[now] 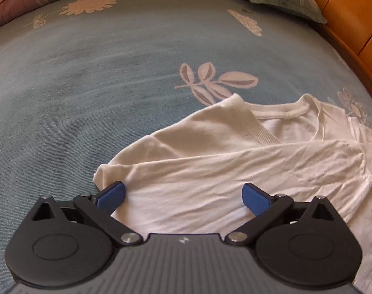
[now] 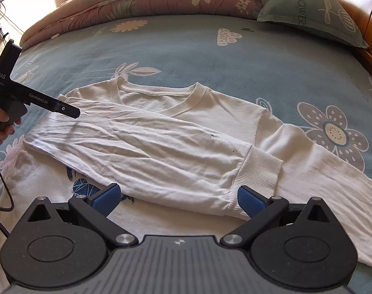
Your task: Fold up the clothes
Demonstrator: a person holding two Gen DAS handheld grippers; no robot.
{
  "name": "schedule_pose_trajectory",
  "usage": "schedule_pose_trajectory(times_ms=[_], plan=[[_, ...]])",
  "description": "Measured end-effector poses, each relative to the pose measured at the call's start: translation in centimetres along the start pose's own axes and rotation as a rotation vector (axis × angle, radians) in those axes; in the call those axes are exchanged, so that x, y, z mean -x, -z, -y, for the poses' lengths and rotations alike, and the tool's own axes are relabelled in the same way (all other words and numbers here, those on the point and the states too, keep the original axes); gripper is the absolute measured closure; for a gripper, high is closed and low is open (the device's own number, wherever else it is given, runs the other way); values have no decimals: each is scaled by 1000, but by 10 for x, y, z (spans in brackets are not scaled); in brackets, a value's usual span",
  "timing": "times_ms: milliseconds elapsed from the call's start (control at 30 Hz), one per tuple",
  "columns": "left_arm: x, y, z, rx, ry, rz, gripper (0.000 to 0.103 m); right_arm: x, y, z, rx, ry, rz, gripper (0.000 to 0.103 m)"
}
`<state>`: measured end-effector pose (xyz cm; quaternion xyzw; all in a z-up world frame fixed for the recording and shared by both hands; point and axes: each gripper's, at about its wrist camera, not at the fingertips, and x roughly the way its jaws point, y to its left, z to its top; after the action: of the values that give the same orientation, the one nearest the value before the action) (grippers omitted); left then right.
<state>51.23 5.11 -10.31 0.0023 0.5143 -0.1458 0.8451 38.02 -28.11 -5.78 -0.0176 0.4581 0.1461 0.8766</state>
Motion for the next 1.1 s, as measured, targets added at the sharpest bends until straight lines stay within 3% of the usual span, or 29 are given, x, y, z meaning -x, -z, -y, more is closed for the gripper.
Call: schedule_pose_trajectory(times_ms=[67, 200, 300, 367, 467, 533, 633, 800, 933, 1100], plan=[[8, 0, 2, 4, -46, -9, 2, -1, 0, -2, 1, -4, -2, 0], [24, 3, 13, -23, 38, 8, 2, -3, 1, -8, 7, -19, -16, 0], [22, 11, 27, -55, 98, -24, 2, -6, 6, -18, 15, -47, -42, 0], [19, 20, 31, -74, 97, -54, 2, -7, 10, -24, 21, -66, -60, 0], [18, 38, 23, -55, 37, -90, 2, -11, 18, -33, 33, -97, -98, 0], [26, 42, 18, -33, 14, -81, 2, -17, 25, -35, 31, -99, -128, 0], [42, 45, 23, -40, 40, -52, 2, -23, 35, -38, 35, -84, -145, 0], [33, 56, 55, -189, 73, -88, 2, -27, 38, -49, 80, -34, -146, 0], [25, 66, 67, -212, 18, -116, 2, -29, 41, -55, 146, -4, -152, 0], [38, 63, 79, -186, 41, -80, 2, -20, 35, -47, 105, -31, -154, 0]])
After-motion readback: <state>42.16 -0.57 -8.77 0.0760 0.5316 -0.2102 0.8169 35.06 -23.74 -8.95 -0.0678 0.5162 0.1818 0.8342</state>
